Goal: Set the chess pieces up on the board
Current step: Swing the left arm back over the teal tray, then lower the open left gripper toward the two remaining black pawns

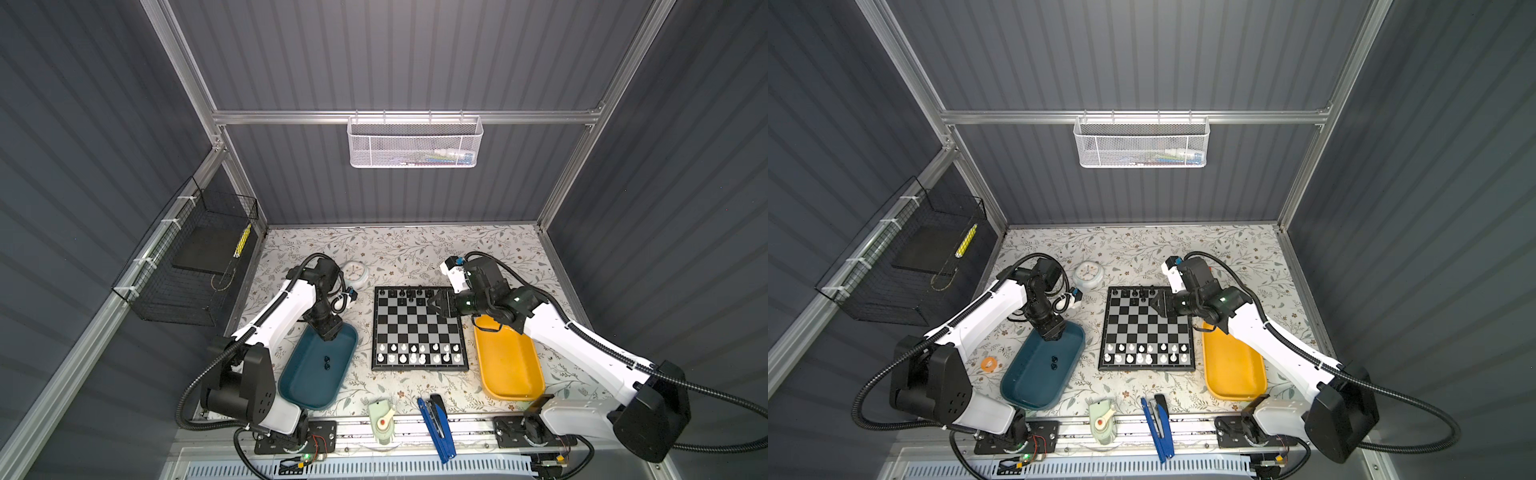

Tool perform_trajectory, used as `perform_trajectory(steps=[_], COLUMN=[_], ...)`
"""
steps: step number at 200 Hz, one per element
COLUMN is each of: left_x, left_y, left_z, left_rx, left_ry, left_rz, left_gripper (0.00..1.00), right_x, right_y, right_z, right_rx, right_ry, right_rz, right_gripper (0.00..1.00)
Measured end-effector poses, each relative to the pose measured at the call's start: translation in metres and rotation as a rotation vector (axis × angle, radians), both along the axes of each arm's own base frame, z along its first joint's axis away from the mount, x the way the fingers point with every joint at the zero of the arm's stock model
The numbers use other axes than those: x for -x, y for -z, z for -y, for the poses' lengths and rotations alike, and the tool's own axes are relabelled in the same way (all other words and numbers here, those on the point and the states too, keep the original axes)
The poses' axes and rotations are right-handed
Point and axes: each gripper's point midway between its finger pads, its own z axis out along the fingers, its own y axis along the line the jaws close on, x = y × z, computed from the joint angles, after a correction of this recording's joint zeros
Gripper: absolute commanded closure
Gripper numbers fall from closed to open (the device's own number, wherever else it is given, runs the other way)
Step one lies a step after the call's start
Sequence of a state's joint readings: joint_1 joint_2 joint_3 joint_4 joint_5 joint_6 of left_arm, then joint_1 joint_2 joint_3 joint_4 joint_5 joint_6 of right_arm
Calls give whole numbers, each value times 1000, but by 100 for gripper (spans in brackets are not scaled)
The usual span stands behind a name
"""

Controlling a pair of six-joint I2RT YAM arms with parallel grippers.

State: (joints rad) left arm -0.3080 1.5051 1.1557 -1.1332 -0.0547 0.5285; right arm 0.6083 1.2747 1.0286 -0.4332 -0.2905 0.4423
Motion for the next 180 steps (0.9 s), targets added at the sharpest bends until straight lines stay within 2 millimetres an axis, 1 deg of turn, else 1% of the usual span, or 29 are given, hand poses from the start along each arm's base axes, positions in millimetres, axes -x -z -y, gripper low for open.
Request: perform_trajectory(steps=[43,97,142,180], left_x=[3,10,16,22], left_y=[6,17,25,30], left_z=[-1,-2,-3,-5], left_rx=[2,-1,-2,-12], left_ry=[-34,-89,-117,-127], left_rz=[-5,-28,-46,-58], left_gripper=[44,50,52,53], right_x=[-3,-3,-1,-3], right_y=[-4,-3,5,5], right_z=[-2,-4,-2,-4], right_rx=[-13,-16,-9,-19], right_ry=[-2,-4,-3,-6], right_rz=[16,14,3,11], right_gripper=[63,63,63,63])
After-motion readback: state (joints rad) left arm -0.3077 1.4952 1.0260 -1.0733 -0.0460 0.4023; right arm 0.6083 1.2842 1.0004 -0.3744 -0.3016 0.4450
